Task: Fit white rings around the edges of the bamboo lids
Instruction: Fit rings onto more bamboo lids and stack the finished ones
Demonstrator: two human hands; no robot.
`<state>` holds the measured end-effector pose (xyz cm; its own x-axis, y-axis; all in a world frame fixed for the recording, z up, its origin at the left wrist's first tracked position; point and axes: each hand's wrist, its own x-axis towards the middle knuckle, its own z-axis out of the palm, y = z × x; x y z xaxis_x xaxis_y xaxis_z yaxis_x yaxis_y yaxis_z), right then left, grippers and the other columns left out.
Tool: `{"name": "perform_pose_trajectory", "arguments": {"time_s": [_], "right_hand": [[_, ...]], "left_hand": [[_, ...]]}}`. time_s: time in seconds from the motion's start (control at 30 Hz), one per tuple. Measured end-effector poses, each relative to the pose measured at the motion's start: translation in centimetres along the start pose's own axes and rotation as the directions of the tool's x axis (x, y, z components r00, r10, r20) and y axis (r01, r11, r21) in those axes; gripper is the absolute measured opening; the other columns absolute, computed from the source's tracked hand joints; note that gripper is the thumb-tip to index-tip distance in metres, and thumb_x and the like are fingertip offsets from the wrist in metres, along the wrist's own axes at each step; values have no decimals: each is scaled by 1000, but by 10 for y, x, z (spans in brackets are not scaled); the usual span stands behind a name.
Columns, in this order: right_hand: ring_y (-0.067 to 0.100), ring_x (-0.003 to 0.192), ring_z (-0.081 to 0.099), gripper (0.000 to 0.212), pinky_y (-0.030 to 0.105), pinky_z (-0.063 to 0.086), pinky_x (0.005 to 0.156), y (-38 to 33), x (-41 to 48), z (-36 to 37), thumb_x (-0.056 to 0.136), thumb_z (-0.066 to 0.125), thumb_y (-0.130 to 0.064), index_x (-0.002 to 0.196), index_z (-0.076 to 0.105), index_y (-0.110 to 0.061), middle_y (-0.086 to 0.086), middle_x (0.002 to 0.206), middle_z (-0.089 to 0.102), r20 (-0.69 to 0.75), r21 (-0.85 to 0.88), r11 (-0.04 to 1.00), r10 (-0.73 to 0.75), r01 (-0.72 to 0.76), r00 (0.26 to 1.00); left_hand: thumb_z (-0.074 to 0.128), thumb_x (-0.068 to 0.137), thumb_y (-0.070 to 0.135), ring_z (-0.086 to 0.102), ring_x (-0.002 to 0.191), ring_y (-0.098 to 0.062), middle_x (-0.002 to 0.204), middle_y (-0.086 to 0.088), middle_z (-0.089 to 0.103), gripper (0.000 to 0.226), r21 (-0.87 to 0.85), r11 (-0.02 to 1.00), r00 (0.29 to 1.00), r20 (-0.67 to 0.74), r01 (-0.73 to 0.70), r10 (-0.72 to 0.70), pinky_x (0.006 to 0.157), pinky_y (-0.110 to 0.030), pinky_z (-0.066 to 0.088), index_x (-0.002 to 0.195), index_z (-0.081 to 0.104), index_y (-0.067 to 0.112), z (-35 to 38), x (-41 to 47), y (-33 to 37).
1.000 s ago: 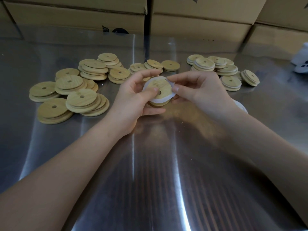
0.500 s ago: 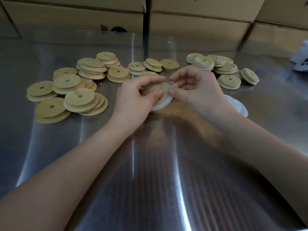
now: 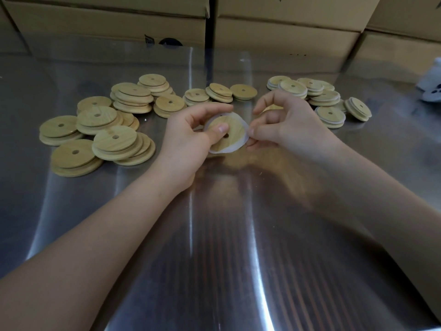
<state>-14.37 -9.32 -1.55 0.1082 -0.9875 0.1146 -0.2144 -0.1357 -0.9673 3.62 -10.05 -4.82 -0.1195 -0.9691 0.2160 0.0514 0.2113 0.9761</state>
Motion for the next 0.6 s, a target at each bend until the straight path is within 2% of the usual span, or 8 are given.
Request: {"name": "perform_pose_trajectory", "arguments": {"time_s": [0.17, 0.3, 0.43, 0.53, 0.6], "right_hand": [[23, 63, 68, 27, 35, 60, 64, 2, 0, 0, 82, 66, 10, 85, 53, -14, 3, 64, 67, -40, -127, 989, -80, 74, 996], [23, 60, 67, 31, 44, 61, 67, 0, -1, -1, 77, 67, 11, 85, 52, -15, 1, 62, 67, -21, -215, 972, -105, 98, 994], [29, 61, 66, 36, 53, 57, 71, -2, -2, 1, 70, 68, 5, 83, 50, -24, 3, 65, 67, -6, -384, 913, -153, 139, 988], [32, 62, 65, 34, 52, 57, 70, -1, -3, 2, 67, 68, -4, 83, 49, -26, 3, 66, 66, -4, -373, 914, -176, 162, 984], [41, 65, 63, 30, 52, 57, 69, 1, -3, 3, 68, 68, -7, 84, 49, -25, 8, 69, 65, -10, -332, 925, -200, 185, 980]], "left_hand": [[59, 92, -2, 64, 111, -21, 123, -5, 64, 35, -44, 996, 993, 97, 76, -72, 83, -49, 59, 97, 74, 30, 0, -2, 3], [60, 92, -1, 63, 110, -21, 122, -6, 63, 35, -22, 998, 991, 126, 57, -54, 82, -47, 60, 97, 74, 30, 0, -1, 4], [60, 92, -1, 63, 111, -21, 118, -1, 66, 36, 15, 999, 990, 139, 30, -32, 84, -47, 59, 96, 74, 31, 1, -1, 3], [60, 92, -1, 62, 113, -20, 118, 1, 67, 36, 35, 999, 990, 140, -4, -1, 89, -49, 57, 97, 73, 32, 0, -1, 2], [61, 92, -1, 63, 113, -21, 116, 1, 69, 35, 57, 998, 990, 134, -39, 31, 94, -50, 55, 99, 72, 31, 0, -1, 2]]}}
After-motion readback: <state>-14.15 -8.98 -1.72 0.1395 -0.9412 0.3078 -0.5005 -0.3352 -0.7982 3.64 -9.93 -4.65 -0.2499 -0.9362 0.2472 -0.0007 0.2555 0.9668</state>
